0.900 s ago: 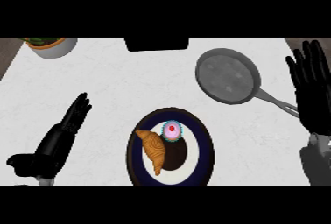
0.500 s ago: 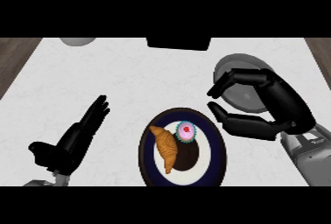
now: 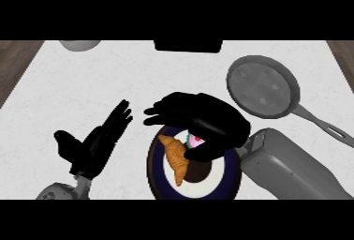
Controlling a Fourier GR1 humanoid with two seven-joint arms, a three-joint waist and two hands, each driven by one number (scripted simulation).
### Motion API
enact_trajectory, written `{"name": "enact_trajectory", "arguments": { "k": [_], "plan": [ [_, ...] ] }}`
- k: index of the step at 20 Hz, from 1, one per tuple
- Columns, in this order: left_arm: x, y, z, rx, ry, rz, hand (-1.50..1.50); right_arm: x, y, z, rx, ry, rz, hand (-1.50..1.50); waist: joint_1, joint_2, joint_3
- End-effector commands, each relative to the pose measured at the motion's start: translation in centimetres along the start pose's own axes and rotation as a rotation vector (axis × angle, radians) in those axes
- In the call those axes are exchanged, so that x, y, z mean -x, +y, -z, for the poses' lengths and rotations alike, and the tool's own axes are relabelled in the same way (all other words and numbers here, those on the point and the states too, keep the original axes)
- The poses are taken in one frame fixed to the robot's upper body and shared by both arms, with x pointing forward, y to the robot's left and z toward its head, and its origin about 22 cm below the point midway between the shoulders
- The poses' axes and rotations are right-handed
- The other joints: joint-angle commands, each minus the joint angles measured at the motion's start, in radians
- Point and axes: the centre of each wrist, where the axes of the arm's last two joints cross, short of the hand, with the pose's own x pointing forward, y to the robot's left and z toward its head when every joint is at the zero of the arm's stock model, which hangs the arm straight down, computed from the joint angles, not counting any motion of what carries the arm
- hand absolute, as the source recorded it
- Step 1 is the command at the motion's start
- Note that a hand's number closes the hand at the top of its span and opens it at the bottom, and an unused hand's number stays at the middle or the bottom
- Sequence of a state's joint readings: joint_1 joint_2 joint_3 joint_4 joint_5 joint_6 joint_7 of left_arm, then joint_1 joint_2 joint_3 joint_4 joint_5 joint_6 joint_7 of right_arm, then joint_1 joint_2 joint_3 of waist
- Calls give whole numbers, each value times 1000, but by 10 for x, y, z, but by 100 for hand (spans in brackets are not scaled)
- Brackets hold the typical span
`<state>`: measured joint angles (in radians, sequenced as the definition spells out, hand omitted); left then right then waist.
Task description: Pick the cupcake from the plate and place it in the pan
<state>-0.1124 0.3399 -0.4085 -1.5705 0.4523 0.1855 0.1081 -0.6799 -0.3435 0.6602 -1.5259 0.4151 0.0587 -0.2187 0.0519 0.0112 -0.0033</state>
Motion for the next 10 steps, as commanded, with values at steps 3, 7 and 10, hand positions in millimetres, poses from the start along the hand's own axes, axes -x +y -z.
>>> {"name": "enact_trajectory", "arguments": {
  "k": [3, 7, 10],
  "plan": [
    [2, 4, 3, -15, 30, -10, 0, 0, 19, 14, -438, 148, -407, -150, -26, -19, -3],
    [4, 8, 4, -43, 44, -8, 0, -26, 39, 41, -602, 231, -699, -150, -33, -27, -3],
    [2, -1, 4, -33, 32, -46, 0, -53, 62, 61, -710, 300, -798, -150, -40, -26, -1]
  ]
}}
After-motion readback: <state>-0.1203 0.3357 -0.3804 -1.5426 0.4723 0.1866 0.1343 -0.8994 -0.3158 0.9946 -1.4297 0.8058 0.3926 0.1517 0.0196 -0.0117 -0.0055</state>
